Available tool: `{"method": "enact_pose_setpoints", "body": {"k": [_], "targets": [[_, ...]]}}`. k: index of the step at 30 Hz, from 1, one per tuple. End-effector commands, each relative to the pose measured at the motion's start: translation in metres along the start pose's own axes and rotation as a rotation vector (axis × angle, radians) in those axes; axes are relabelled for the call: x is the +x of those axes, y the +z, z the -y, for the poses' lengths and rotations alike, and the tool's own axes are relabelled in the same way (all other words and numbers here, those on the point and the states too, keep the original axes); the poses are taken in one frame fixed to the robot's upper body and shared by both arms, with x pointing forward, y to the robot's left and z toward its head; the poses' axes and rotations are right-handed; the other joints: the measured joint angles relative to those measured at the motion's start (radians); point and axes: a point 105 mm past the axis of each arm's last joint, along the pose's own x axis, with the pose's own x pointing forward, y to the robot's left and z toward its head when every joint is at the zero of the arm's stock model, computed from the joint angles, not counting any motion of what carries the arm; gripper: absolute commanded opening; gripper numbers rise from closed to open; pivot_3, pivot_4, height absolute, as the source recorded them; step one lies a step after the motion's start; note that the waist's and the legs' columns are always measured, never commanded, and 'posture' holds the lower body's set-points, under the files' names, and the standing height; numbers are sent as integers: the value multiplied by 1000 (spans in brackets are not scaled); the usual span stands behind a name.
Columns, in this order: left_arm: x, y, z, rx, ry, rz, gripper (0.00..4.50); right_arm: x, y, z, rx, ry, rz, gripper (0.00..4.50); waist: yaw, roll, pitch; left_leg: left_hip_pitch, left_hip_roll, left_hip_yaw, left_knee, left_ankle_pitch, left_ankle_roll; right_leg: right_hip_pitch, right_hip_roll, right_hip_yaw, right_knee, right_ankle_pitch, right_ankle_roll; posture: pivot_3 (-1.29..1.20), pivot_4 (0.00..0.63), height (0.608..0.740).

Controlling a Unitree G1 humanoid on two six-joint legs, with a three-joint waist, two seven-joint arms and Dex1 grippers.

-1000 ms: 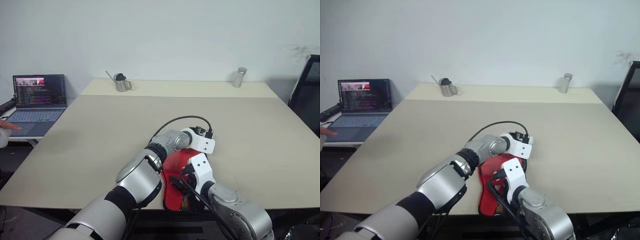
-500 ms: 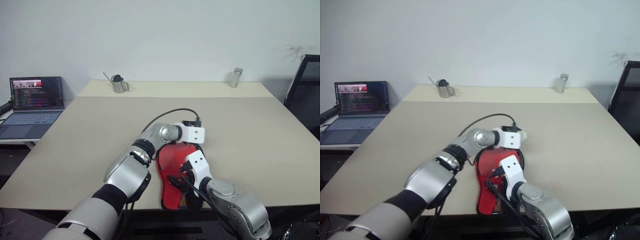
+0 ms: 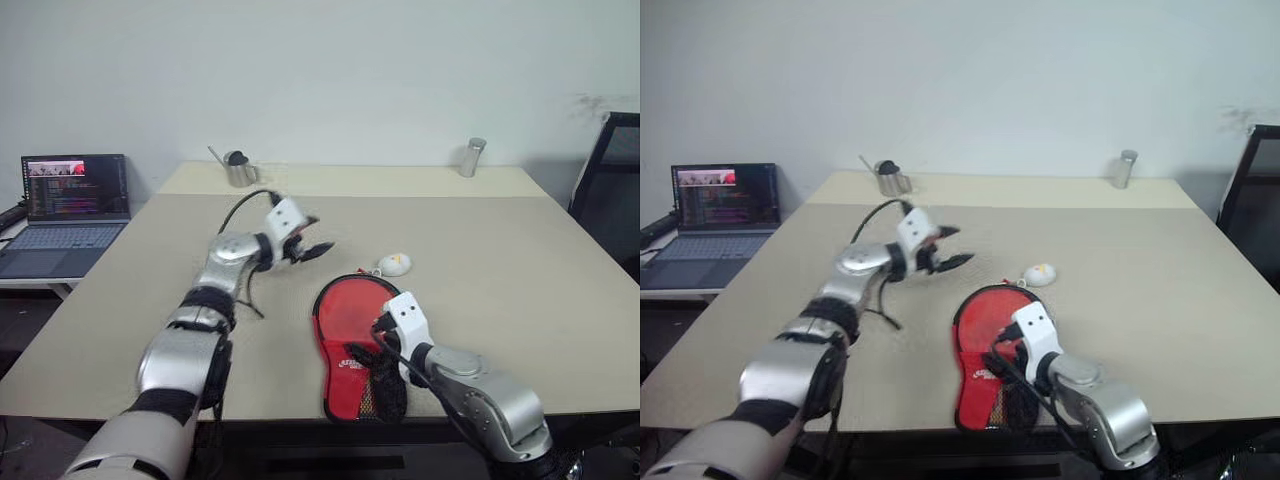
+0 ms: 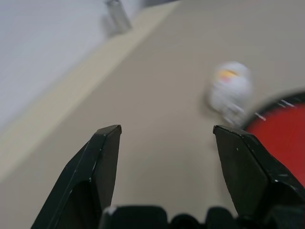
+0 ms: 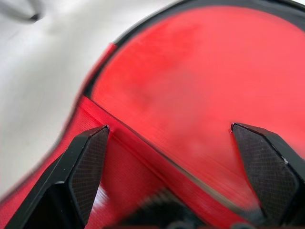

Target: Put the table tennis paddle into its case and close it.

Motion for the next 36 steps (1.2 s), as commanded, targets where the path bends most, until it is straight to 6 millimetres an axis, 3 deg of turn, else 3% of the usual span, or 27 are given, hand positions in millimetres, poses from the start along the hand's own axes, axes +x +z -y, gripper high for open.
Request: {"method": "enact_pose_setpoints", "body": {"k": [1,5,9,13,18,22,26,30,34,36], "targets": [[-21,18,2,25,-42,67,3355,-12,15,-5,15,53,50,4500,4,0,0,-1,0,-1,0,0,0,0,0,-1,-1,0,0,0,150,740],[-47,10,25,-37,-64,48,3355,-30,39,-13,3,143,122,4500,6,1,1,-1,0,-2,-5,0,0,0,-1,0,-6,0,0,0,150,740],[-43,23,56,-65,-150,66,3355,-49,60,-16,-16,233,176,4500,15,1,1,-1,-1,-2,-7,0,0,1,-2,-1,-10,1,-1,0,150,740],[-33,28,82,-41,-238,49,3355,-67,80,-6,-46,276,210,4500,15,1,1,-1,-1,-2,-9,0,0,1,-2,-1,-10,0,-1,0,150,740],[-12,25,89,-73,-246,51,3355,-79,89,24,-69,202,206,4500,10,2,2,0,-1,-1,-11,0,0,1,-2,-1,-11,0,-1,0,150,740],[16,9,93,-105,-268,5,3355,-78,100,69,-125,12,210,4500,10,3,2,0,-1,0,-11,0,0,1,-2,0,-12,0,-1,0,150,740],[40,1,97,-103,-293,-25,3355,-73,113,101,-160,-85,219,4500,9,3,2,0,-2,1,-11,0,0,1,-2,1,-12,0,0,0,150,740],[51,5,94,-100,-294,-26,3355,-71,122,109,-188,-84,221,4500,6,3,2,-1,-1,2,-13,0,1,0,-1,1,-14,0,0,0,150,740],[49,16,103,-99,-372,-11,4329,-65,122,111,-206,-75,212,4500,6,3,2,-2,0,2,-13,0,1,0,-1,2,-16,0,-1,0,150,740],[49,18,106,-127,-391,-4,4444,-61,120,110,-207,-61,206,4500,7,3,2,-2,0,2,-13,0,1,0,-1,1,-17,0,-1,0,150,740]]}}
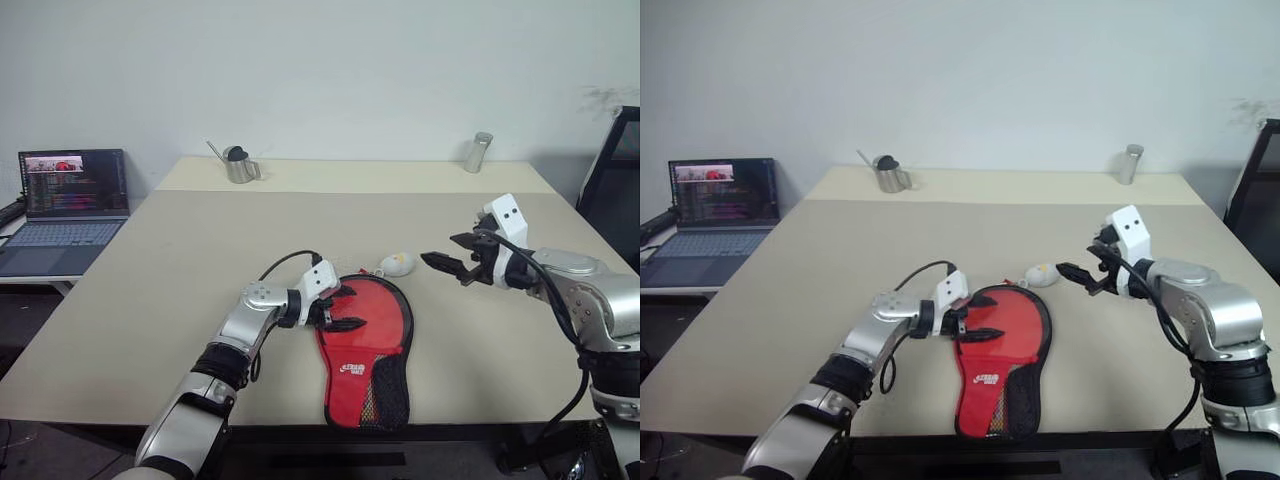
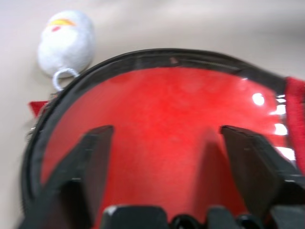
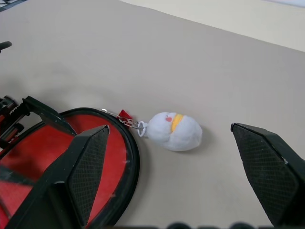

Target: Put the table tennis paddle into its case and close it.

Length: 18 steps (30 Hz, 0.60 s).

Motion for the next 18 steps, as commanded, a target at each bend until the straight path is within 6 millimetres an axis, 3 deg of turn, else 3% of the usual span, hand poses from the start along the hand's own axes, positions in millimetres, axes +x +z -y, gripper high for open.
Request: {"method": "enact_pose_setpoints", "body": {"k": [1,4,9,15,18], "targets": [[2,17,7,-11,-45,53,4444,1,12,-4,-44,28,39,4500,1,0,0,0,0,0,0,0,0,0,0,0,0,0,0,0,150,740],[7,20,10,-8,-43,60,4444,8,10,-8,-44,58,30,4500,2,0,0,0,0,0,0,0,0,0,-1,0,0,0,0,0,150,740],[14,1,16,31,-53,-2,4444,34,14,-11,-42,76,43,4500,-2,1,0,1,0,0,0,0,0,0,0,0,1,0,0,0,150,740],[19,-7,22,33,-79,-20,4444,87,11,9,38,-49,35,4500,-1,1,0,2,0,1,1,0,0,0,0,1,2,0,0,0,150,740],[20,-8,24,32,-80,-19,4444,101,7,19,66,-97,34,4500,1,1,0,2,0,1,1,0,0,0,-1,1,1,0,0,0,150,740]]}}
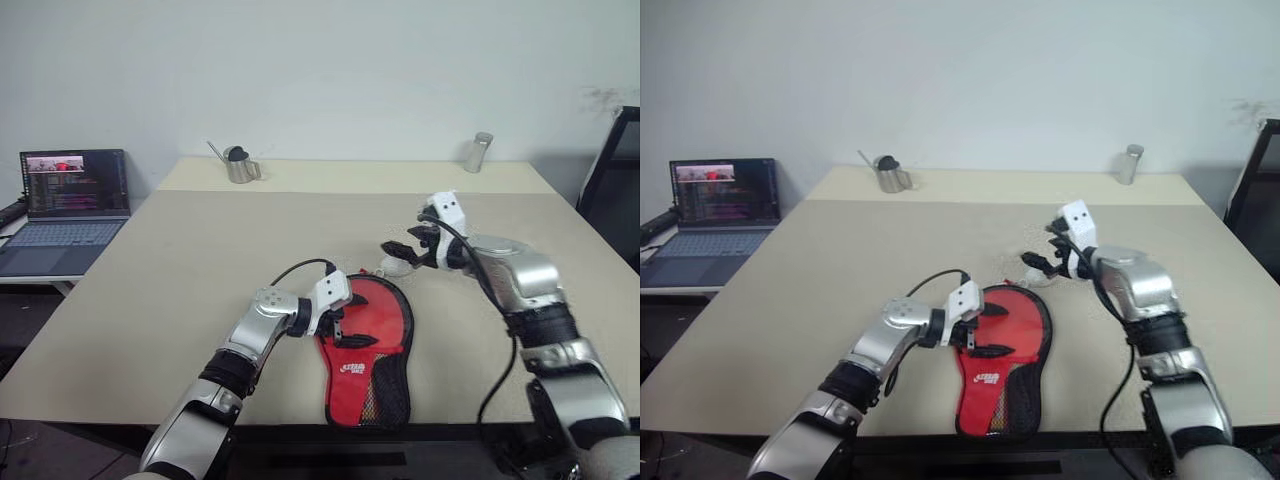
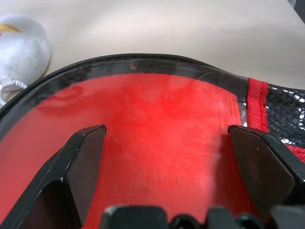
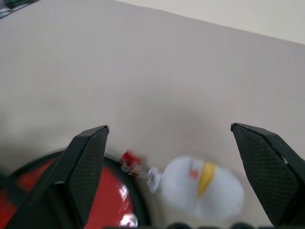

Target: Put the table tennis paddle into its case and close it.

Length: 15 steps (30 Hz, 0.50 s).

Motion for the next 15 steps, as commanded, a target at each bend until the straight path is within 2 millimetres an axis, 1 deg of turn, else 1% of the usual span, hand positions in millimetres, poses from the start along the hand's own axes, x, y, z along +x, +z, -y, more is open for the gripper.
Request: {"method": "enact_pose_setpoints", "body": {"k": [1,4,8,11,15], "targets": [[3,-4,7,7,-22,-12,4444,7,6,19,-5,-89,37,4500,2,0,0,0,0,0,0,0,0,0,0,0,0,0,0,0,150,740],[2,-5,10,4,-29,-15,4444,16,-4,28,9,-138,9,4500,1,0,0,0,0,0,-1,0,0,0,0,0,-1,0,0,0,150,740],[1,-7,11,5,-28,-20,4444,20,-19,34,22,-175,-27,4500,-1,1,0,0,0,1,-1,0,0,0,0,1,-1,0,0,0,150,740],[0,-7,12,4,-27,-25,4444,23,-34,32,66,-171,-70,4500,-2,1,0,0,0,1,-1,0,0,0,0,1,0,0,0,0,150,740],[-1,-9,10,8,-21,-29,4444,28,-41,21,125,-122,-83,4500,-2,2,-1,0,0,1,-1,0,0,0,0,1,0,0,0,0,150,740]]}}
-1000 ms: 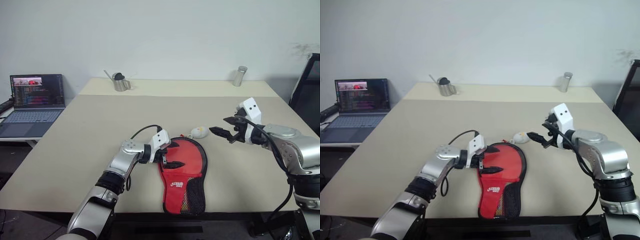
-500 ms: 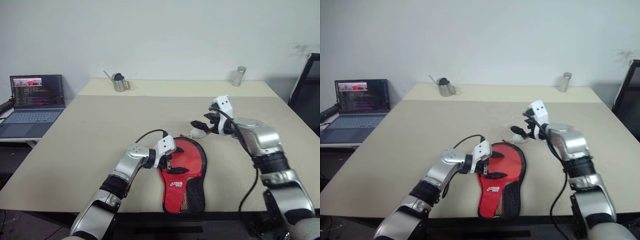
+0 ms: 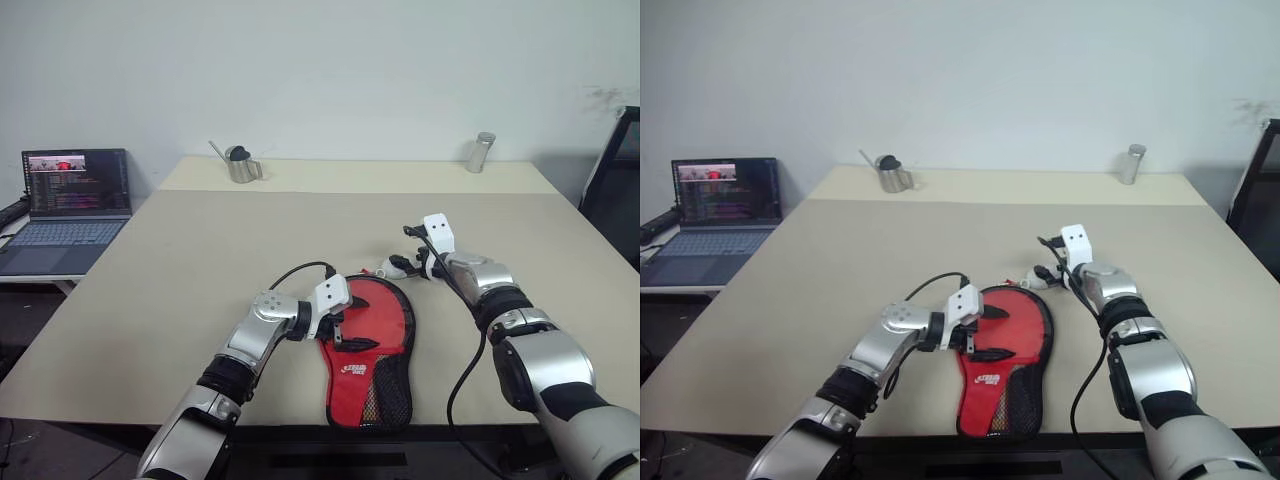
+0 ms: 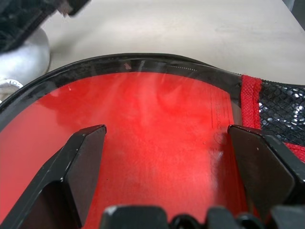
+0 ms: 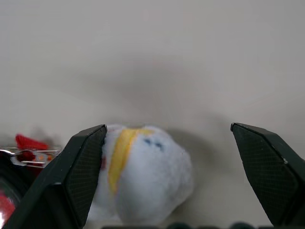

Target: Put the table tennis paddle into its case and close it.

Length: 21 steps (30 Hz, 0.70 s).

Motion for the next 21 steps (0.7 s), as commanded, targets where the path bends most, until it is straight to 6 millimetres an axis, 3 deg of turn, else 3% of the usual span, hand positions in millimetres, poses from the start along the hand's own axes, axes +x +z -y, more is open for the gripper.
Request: {"method": "enact_pose_setpoints", "body": {"k": [1,7,13,16,21], "targets": [[2,-7,5,2,-22,-29,4444,2,9,-8,7,33,25,4500,0,0,0,0,0,0,0,0,0,0,0,0,0,0,0,0,150,740],[2,-8,2,9,-15,-35,4444,6,0,-18,8,65,-4,4500,0,1,0,0,0,0,0,0,0,0,0,0,1,0,0,0,150,740],[2,-10,1,10,-12,-39,4444,5,-4,-12,-1,30,-8,4500,0,1,-1,0,0,0,0,0,0,0,0,0,1,0,0,0,150,740],[3,-11,-1,15,0,-41,4500,4,-5,-9,-17,18,-14,3907,0,1,-1,1,0,0,0,0,0,0,0,0,1,0,0,0,150,740],[9,-10,-11,22,48,-32,4500,4,-5,-9,4,25,-12,2224,2,1,-1,1,0,0,1,0,0,0,0,0,3,0,0,0,150,740]]}}
